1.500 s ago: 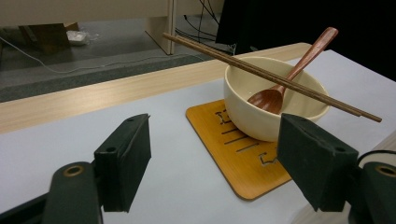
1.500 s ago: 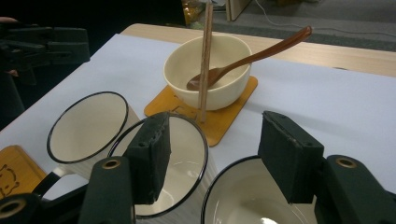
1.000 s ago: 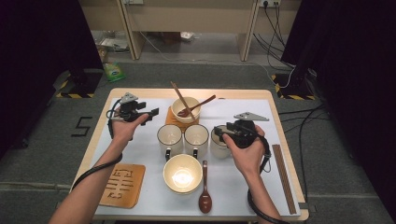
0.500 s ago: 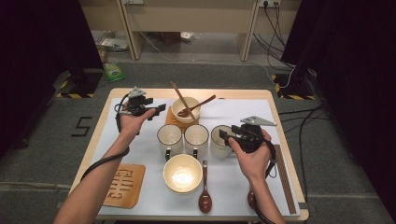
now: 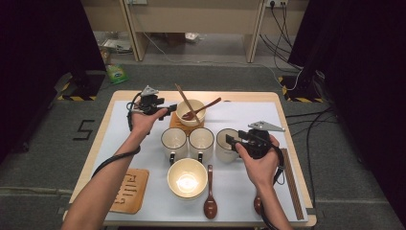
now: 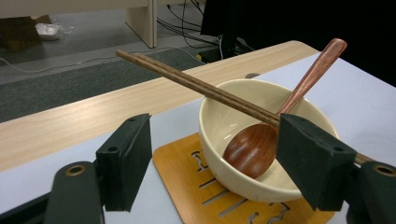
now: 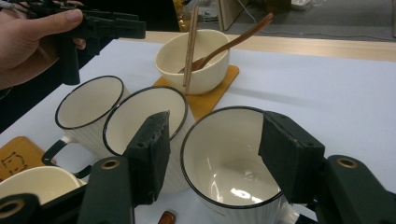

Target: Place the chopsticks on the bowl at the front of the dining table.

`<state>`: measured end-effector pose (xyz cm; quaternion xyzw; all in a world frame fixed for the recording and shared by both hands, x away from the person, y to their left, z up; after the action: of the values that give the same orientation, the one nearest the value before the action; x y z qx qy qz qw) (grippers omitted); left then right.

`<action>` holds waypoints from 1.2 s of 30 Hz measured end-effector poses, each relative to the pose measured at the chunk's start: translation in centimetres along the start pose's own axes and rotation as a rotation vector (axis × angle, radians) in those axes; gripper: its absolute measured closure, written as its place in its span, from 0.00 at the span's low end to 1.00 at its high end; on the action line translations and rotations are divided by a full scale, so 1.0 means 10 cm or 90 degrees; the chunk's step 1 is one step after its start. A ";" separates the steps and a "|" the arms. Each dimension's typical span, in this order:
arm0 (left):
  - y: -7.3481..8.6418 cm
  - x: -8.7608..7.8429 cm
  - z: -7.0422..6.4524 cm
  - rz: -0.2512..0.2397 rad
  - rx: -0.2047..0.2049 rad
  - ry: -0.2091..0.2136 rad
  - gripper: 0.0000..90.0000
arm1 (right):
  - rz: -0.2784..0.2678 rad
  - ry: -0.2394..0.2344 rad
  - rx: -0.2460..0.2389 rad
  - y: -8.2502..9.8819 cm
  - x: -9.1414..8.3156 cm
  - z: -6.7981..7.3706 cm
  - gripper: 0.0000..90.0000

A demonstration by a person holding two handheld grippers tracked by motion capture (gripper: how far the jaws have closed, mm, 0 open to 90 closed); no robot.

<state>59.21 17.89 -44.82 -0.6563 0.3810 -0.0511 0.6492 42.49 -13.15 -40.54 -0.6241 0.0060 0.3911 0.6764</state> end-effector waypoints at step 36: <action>-0.14 0.37 -0.17 0.027 0.011 0.015 0.29 | -0.007 -0.004 0.007 0.01 -0.03 -0.01 0.47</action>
<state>61.44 14.25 -44.92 -0.6420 0.4019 -0.0485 0.6512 42.28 -13.40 -40.47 -0.6192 0.0023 0.3894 0.6819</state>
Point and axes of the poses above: each handheld gripper's, and its own axes: x roughly forward along the jaws, y roughly out of its underside, z roughly to its left, the point moved 5 cm from there along x, roughly forward along the jaws, and after that the axes turned 1 degree about -z, right-handed, at the moved point
